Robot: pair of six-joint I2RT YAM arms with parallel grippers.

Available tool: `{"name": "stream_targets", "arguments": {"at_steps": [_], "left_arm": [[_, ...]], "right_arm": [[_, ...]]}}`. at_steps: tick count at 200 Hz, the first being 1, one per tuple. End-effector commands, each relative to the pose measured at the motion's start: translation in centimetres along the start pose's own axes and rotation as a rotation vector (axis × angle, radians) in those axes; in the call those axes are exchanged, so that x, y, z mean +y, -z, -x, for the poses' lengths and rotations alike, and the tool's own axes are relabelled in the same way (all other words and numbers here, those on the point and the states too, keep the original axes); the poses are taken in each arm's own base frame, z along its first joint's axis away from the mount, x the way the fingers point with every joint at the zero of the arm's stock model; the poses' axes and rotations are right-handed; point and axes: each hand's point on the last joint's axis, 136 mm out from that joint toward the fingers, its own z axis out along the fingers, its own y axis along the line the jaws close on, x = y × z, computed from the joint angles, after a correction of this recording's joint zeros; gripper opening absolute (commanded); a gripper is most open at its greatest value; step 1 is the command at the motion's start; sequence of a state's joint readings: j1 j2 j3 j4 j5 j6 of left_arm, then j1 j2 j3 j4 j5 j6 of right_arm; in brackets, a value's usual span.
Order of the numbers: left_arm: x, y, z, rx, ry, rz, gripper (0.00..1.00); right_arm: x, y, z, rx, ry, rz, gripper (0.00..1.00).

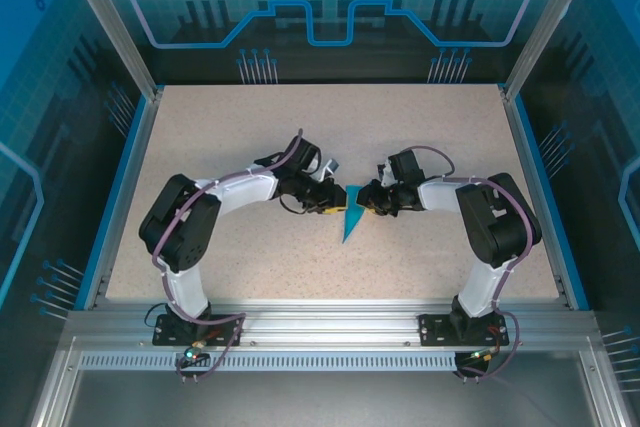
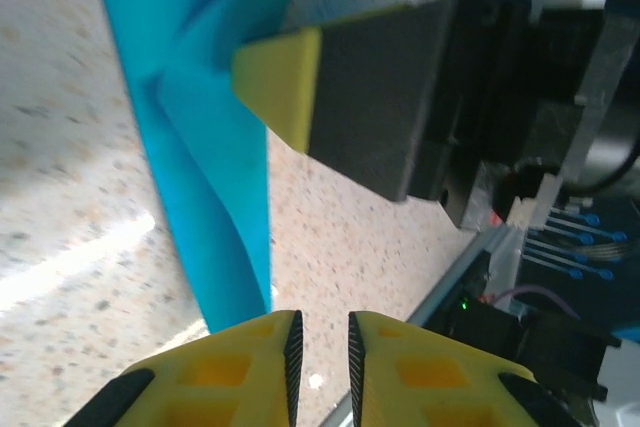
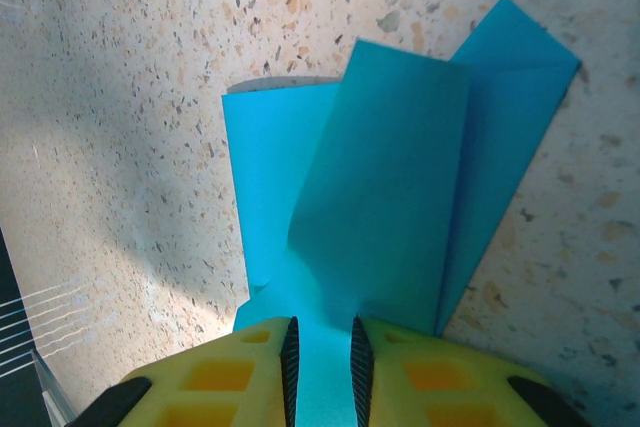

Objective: Fold a paper plane with a square sheet of paper (fold left side to right side)
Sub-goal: Fold the wing for the fifth time at the center of the table.

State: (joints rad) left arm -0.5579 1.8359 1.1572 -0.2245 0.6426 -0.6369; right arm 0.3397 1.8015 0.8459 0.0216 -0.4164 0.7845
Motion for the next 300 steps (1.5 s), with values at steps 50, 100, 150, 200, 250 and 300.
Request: {"name": "stream_targets", "arguments": {"at_steps": [50,100,150,200,250,300], "left_arm": [[-0.5,-3.7,-2.1,0.111,0.025,-0.048,0.22],[2.0,-5.3,-2.9,0.136,0.075,-0.007,0.21],[4.1,-6.2,-3.8,0.147,0.122,0.031,0.21],[5.6,-6.6,-4.1,0.136,0.151,0.080,0.20],[7.1,-6.8,-4.9,0.143,0.184,0.132,0.20],[9.3,-6.6,-5.9,0.142,0.243,0.242,0.09]], "right_arm": [[-4.8,-0.9,-2.9,0.096,-0.082,-0.163,0.24],[-4.9,-0.9,-3.0,0.102,-0.079,-0.164,0.24],[-4.8,-0.9,-3.0,0.102,-0.076,-0.163,0.24],[-4.8,-0.9,-3.0,0.103,-0.071,-0.164,0.24],[-4.3,-0.7,-2.6,0.097,-0.056,-0.158,0.24],[-0.6,1.2,-0.3,-0.008,0.028,-0.040,0.21]]}}
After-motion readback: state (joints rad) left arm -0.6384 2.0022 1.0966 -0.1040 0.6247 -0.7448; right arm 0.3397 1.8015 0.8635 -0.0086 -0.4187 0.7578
